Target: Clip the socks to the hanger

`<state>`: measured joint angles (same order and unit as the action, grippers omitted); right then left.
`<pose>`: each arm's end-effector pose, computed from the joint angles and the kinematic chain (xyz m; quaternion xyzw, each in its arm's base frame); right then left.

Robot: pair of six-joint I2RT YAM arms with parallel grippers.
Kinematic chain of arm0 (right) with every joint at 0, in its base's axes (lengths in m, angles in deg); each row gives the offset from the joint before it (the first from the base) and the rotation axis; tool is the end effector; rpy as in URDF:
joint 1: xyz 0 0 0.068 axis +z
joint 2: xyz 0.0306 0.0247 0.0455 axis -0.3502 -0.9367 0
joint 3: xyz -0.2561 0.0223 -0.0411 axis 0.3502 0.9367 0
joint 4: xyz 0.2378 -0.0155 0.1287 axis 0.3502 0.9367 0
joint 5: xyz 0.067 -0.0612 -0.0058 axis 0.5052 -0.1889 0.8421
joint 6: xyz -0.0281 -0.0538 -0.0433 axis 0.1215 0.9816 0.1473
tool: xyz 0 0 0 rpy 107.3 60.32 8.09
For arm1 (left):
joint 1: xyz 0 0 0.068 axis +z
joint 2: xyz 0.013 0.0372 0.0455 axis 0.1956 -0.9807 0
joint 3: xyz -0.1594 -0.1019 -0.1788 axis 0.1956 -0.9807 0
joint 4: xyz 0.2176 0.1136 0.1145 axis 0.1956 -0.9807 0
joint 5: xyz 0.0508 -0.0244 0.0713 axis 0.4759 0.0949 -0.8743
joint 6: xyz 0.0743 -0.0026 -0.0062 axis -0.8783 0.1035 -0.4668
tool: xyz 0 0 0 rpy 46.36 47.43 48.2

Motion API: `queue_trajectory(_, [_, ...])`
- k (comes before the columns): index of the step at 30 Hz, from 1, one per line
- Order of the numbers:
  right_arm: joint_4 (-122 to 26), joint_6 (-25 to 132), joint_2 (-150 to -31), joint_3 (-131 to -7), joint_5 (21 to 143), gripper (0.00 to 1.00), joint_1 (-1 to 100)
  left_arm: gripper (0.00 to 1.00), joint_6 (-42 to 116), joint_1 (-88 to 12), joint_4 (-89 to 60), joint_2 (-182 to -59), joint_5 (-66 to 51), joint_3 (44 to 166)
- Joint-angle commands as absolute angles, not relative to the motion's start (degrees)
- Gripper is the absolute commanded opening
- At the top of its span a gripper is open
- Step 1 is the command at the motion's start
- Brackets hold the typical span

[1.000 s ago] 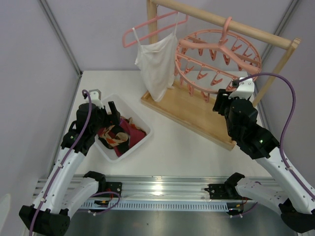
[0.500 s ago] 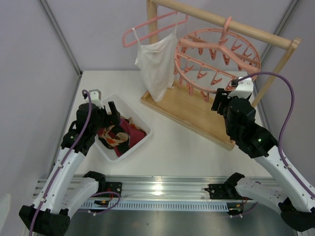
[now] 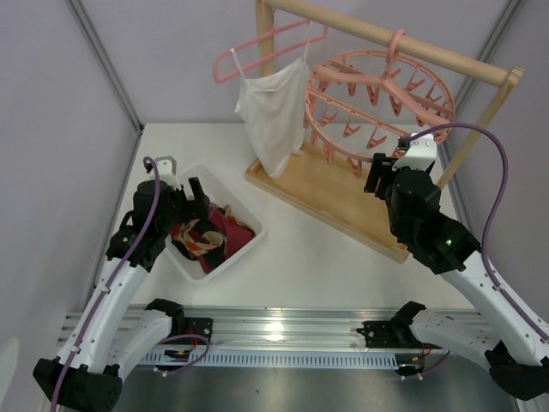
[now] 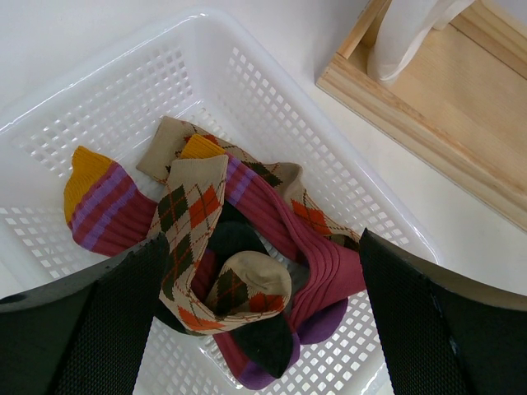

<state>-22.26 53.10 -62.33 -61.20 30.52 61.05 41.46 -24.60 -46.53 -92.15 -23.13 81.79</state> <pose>0.1924 0.1077 0.4142 0.0182 0.7562 -0.0260 0.6535 0.2166 -0.0429 0.3029 -0.0562 0.8536 -0.0799 0.5117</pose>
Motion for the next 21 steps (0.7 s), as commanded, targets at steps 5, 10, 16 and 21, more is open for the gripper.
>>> queue_trajectory(5, [-24.75,52.20,-63.30,-64.25,24.94,0.70,61.46,0.99,41.34,-24.29,-45.80,-91.47,-22.71,82.22])
queue_trajectory(10, [-25.10,52.55,-63.83,-64.34,23.70,0.69,61.46,0.99,41.43,-24.29,-45.80,-91.47,-22.45,82.13])
queue_trajectory(16, [-24.57,51.85,-64.53,-64.78,24.14,0.69,61.46,0.99,41.51,-24.20,-45.80,-91.56,-22.19,82.13])
queue_trajectory(21, [-24.57,51.58,-65.15,-64.96,24.49,0.69,61.46,1.00,41.60,-24.29,-45.80,-91.73,-22.10,82.13])
